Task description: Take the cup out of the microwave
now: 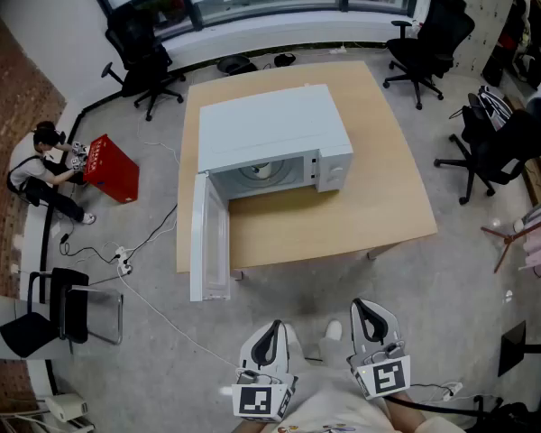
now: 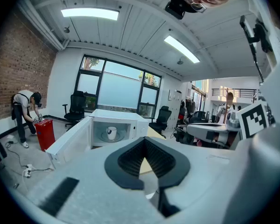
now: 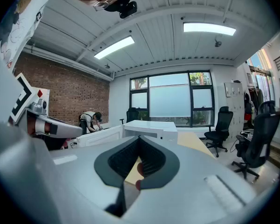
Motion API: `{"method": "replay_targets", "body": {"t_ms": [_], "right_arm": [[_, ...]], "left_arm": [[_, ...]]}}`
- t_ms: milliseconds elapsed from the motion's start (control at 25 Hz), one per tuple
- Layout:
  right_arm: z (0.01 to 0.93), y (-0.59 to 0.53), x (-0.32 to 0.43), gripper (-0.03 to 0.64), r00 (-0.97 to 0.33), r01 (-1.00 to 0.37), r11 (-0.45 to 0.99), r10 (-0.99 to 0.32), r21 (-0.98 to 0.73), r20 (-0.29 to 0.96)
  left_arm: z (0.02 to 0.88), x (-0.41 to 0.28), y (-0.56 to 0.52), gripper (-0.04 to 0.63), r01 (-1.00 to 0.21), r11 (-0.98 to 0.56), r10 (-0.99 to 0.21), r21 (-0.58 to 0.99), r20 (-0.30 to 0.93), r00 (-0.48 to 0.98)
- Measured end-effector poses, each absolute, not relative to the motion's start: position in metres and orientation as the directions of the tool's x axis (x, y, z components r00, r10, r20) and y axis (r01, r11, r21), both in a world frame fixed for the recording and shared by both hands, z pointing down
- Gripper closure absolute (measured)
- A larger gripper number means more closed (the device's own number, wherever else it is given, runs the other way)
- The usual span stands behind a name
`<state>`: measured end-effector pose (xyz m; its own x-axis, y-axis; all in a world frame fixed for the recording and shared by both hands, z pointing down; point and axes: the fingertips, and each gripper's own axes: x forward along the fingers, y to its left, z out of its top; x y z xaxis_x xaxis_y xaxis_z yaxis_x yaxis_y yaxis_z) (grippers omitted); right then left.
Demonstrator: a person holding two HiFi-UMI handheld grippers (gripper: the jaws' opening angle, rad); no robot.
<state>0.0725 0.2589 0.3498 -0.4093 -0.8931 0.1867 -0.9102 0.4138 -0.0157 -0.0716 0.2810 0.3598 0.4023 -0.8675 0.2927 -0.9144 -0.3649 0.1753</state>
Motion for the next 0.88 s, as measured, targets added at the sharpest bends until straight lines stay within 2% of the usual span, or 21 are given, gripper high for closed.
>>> {"method": "replay_targets", "body": {"t_ms": [560,880], "right_arm": [[0.356,0.233,0.041,0.609,-0.336,-0.942,0.332,-0.929,-0.055,0.155],[0.362,0.179,0.044,0.609,-0.352,-0.934,0.357,-0.921,-0.003,0.166]], "left_arm": [[0.365,-0.113,0.248,0.591,-0.897,-0.397,-0.860,0.194,0.261,0.438],[0.380,-0.109,0.198,0.591,-0.900,-0.394,-0.846,0.184,0.311,0.434]]}}
